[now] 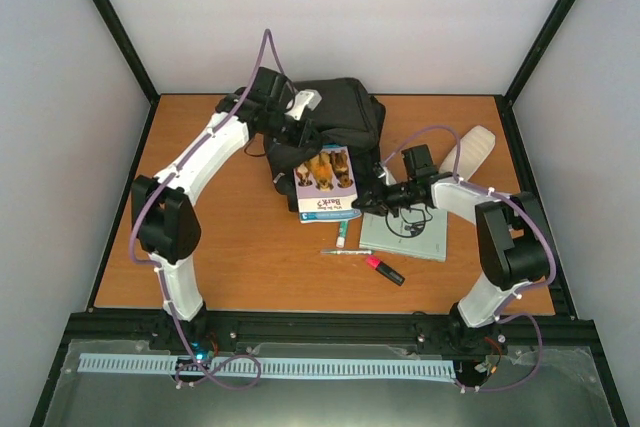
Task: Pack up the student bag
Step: Adjust the book in the student bag.
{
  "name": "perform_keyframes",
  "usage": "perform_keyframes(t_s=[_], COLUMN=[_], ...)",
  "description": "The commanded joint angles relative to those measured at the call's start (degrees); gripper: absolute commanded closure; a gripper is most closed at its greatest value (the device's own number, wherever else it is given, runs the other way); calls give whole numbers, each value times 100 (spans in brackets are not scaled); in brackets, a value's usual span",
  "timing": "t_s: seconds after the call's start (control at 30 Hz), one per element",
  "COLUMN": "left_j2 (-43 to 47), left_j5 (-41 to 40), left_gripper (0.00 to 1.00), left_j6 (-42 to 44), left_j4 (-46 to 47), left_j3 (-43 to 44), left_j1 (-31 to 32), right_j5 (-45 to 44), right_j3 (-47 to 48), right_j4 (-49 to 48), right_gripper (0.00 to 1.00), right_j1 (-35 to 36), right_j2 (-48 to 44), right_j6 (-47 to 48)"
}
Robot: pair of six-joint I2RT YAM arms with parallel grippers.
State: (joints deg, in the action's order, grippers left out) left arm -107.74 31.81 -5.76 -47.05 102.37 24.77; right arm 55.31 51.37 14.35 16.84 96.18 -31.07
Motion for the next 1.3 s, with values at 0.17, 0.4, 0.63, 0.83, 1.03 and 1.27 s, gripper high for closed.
perform_keyframes(t_s=[0.17, 0.4, 0.63, 0.83, 1.03, 1.27], left_j2=[591, 551, 621, 630, 512, 504], left_j5=[482, 473, 687, 857, 944, 1068], left_gripper=[99, 99, 99, 99, 99, 99], left_j6=[439, 474, 615, 934, 987, 989], left_j4=[140, 166, 86, -182, -262, -302], left_j3=[-39, -144, -138, 43, 209, 231], left_j1=[19, 19, 21, 19, 19, 19], right_j5=[-198, -770, -837, -1037, -1368, -2416], right_j3=[746, 1216, 1281, 1913, 2184, 1865], right_j4=[634, 1482, 807, 912, 1122, 1948], right_gripper=[97, 97, 97, 94, 63, 45], right_j1=[-283, -278, -287, -282, -284, -286], right_j2=[-154, -348, -213, 299, 409, -423], right_j6=[74, 411, 78, 304, 552, 1590])
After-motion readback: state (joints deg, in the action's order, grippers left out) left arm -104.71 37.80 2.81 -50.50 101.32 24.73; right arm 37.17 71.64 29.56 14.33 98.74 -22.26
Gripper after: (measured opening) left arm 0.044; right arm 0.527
